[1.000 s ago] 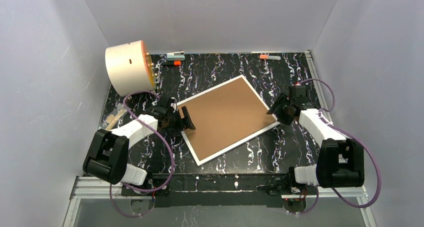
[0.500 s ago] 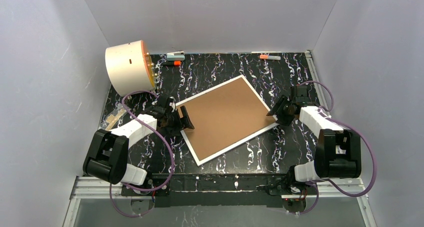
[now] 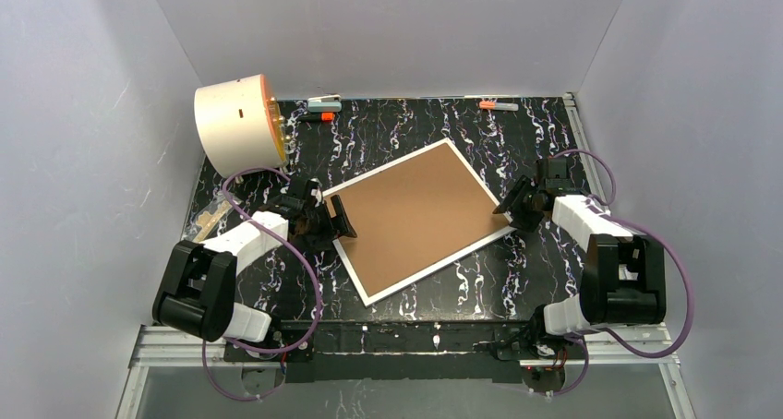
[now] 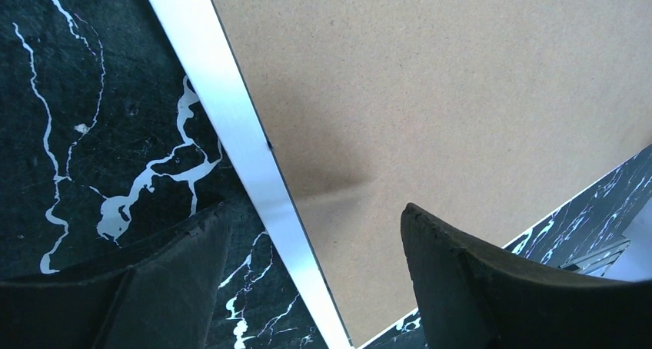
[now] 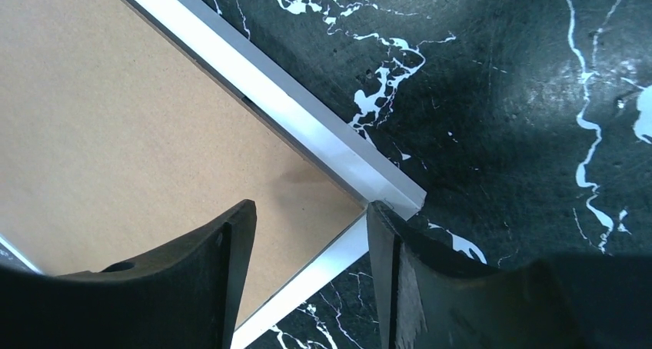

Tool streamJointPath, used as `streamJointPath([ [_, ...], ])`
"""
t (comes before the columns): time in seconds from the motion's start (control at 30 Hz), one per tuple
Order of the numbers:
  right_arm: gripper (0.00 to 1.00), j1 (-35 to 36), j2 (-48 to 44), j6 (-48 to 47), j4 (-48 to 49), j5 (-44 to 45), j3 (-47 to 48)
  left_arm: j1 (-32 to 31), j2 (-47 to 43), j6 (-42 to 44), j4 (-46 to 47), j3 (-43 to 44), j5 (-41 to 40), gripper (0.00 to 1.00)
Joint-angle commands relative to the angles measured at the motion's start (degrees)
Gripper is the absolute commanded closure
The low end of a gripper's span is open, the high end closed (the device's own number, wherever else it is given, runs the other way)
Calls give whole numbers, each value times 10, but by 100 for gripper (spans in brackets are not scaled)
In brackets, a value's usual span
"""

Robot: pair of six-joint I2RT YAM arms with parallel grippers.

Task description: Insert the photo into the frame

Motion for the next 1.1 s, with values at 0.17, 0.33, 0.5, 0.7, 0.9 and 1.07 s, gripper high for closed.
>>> streamJointPath([
  [0.17,39,-2,28,3,51,-85,11,8,3,20,-43,-16,-29,21],
  [0.33,40,-17,-9,17,115,-173,-25,9,13,19,-38,-12,-24,21],
  [0.5,41,-22,-32,45,201,-239,-59,10,16,20,-37,-10,-27,21],
  [0.7,42,-25,-51,94,284,-291,-92,12,15,21,-39,-9,-29,21],
  [0.9,41,-25,-68,142,385,-336,-135,11,15,23,-39,-13,-27,21],
  [1.07,40,-25,-60,189,473,-369,-158,12,15,26,-39,-16,-25,21],
])
